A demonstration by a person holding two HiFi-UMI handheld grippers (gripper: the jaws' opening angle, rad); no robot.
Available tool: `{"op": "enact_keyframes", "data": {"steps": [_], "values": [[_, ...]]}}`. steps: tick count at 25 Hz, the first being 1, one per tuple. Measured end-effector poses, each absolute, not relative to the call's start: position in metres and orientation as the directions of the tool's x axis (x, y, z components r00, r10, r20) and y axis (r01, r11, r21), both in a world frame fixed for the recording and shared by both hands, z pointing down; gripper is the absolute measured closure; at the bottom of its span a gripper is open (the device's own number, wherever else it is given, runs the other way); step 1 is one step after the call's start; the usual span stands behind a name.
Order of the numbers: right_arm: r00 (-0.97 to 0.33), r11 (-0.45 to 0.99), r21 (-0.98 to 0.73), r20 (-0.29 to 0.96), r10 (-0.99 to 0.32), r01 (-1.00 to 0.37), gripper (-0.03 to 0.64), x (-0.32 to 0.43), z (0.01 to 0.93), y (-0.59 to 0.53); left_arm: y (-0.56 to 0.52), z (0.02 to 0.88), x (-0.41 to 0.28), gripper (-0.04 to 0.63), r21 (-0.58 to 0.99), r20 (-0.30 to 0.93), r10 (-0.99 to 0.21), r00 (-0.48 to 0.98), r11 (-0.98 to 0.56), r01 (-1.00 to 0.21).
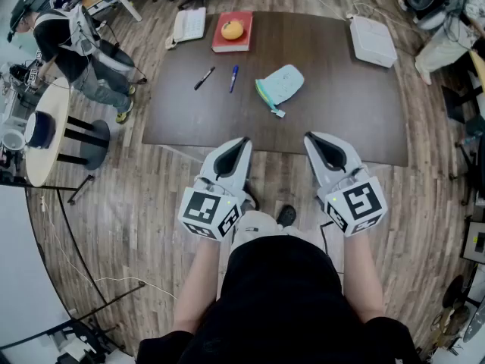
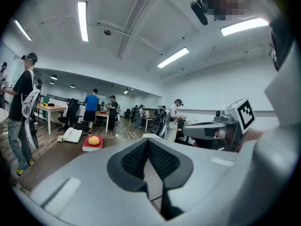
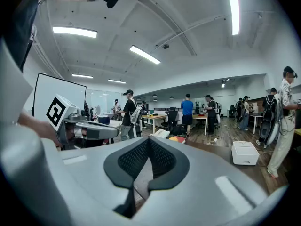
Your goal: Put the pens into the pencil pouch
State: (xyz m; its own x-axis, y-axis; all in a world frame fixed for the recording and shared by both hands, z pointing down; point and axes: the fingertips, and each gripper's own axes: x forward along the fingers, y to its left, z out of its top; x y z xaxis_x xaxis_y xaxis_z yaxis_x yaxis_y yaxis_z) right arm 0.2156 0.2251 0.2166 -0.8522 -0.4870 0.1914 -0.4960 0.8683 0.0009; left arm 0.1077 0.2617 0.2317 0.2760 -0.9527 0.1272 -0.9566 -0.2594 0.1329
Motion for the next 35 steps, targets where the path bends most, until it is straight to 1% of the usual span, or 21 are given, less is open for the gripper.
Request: {"op": "enact_keyframes", "data": {"steps": [9,14,18,27,30,34,35], "values": [[-0.865,0.884,0.026,0.192,-0.463,-0.467,0.617,0.22,0.216,0.226,0.255,0.229,0.114,0.6,0.097,0.127,-0.958,0.258,-0.247,-0.964],[-0.876,0.888,-0.025,0.181,-0.447,-0.458,0.617,0.22,0.218,0.23,0.259,0.235,0.115,0.6,0.086,0.15,-0.953,0.263,-0.253,-0.964],[-0.875,0.887,-0.011,0.164,-0.454,-0.462,0.614,0.221,0.216,0.233,0.263,0.236,0.116,0.6,0.086,0.156,-0.954,0.254,-0.244,-0.966],[-0.871,0.889,0.01,0.193,-0.451,-0.458,0.615,0.209,0.224,0.227,0.262,0.242,0.104,0.6,0.087,0.175,-0.952,0.251,-0.24,-0.967],[-0.866,0.884,-0.008,0.201,-0.457,-0.468,0.615,0.202,0.225,0.222,0.259,0.241,0.093,0.597,0.081,0.174,-0.955,0.241,-0.23,-0.97],[-0.866,0.88,-0.044,0.212,-0.454,-0.472,0.614,0.188,0.227,0.211,0.253,0.243,0.076,0.562,0.079,0.176,-0.953,0.247,-0.236,-0.968],[-0.864,0.88,-0.045,0.217,-0.454,-0.474,0.603,0.184,0.228,0.208,0.25,0.242,0.073,0.553,0.078,0.176,-0.952,0.251,-0.241,-0.967]]}}
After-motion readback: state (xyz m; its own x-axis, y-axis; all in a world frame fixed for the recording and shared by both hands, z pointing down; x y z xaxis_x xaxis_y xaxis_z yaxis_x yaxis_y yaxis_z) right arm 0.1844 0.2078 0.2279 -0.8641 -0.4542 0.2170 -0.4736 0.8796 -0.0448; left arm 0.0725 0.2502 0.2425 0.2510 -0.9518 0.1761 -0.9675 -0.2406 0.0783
